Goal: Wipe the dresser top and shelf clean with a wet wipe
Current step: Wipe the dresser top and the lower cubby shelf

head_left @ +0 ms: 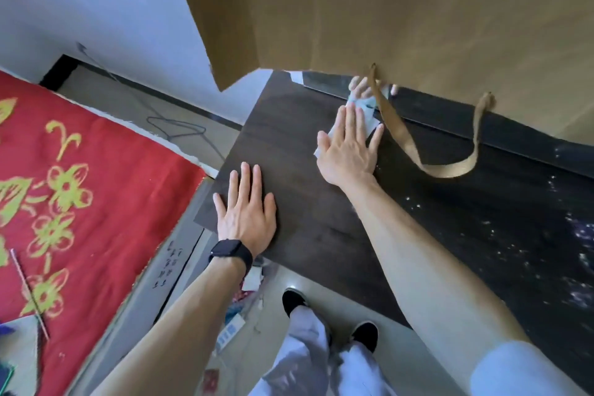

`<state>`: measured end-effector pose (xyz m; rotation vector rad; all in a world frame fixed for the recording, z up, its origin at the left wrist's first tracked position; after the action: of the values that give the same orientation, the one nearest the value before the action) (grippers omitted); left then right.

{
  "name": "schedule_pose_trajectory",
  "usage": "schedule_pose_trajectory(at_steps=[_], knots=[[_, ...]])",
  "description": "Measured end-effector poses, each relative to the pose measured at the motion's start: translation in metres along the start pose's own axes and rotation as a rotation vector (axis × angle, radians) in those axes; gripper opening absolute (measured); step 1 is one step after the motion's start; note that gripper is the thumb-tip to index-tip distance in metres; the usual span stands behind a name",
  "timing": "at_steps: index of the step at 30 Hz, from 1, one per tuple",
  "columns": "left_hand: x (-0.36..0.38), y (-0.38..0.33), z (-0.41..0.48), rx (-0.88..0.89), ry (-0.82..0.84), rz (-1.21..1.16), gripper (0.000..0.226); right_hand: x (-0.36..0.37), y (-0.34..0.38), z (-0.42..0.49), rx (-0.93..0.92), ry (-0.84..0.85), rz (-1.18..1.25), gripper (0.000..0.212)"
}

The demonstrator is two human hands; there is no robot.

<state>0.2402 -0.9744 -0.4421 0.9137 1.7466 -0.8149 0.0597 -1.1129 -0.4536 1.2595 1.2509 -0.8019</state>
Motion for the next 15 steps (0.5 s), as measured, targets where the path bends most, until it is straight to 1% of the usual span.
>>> schedule_pose_trajectory(at_steps=[3,6,8,11,12,13,15], knots=[[0.001,-0.007,0.000,-0.044,0.010,-0.049,0.060,-0.011,-0.050,-0.031,0.118,-0.007,0.002,0.069],[0.000,-0.007,-0.001,-0.046,0.006,-0.057,0.060,-0.013,-0.065,-0.056,0.176,-0.022,-0.022,0.070],[0.000,-0.005,-0.002,-0.043,0.003,-0.057,0.060,-0.009,-0.049,-0.056,0.105,-0.024,-0.033,0.069],[0.002,-0.005,-0.003,-0.052,-0.016,-0.055,0.060,0.004,0.002,-0.035,-0.173,0.005,-0.060,0.068],[0.002,-0.005,-0.003,-0.057,-0.017,-0.054,0.060,0.007,0.019,-0.027,-0.241,0.021,-0.048,0.067],[0.003,-0.005,-0.003,-0.061,-0.022,-0.052,0.060,0.009,0.034,-0.019,-0.281,0.037,-0.038,0.067],[0.003,-0.005,-0.003,-0.066,-0.024,-0.041,0.060,0.013,0.049,-0.009,-0.305,0.060,-0.035,0.067]])
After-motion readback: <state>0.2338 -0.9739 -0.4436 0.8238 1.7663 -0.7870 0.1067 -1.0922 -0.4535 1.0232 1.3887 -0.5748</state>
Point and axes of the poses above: each hand's wrist, its own z-axis towards the middle knuckle, its own x-axis out of the palm, y = z × x, the point moved 6 cm from there along z, towards the middle knuckle, and after that the axes turned 11 degrees about -x, right-handed, at the moved point
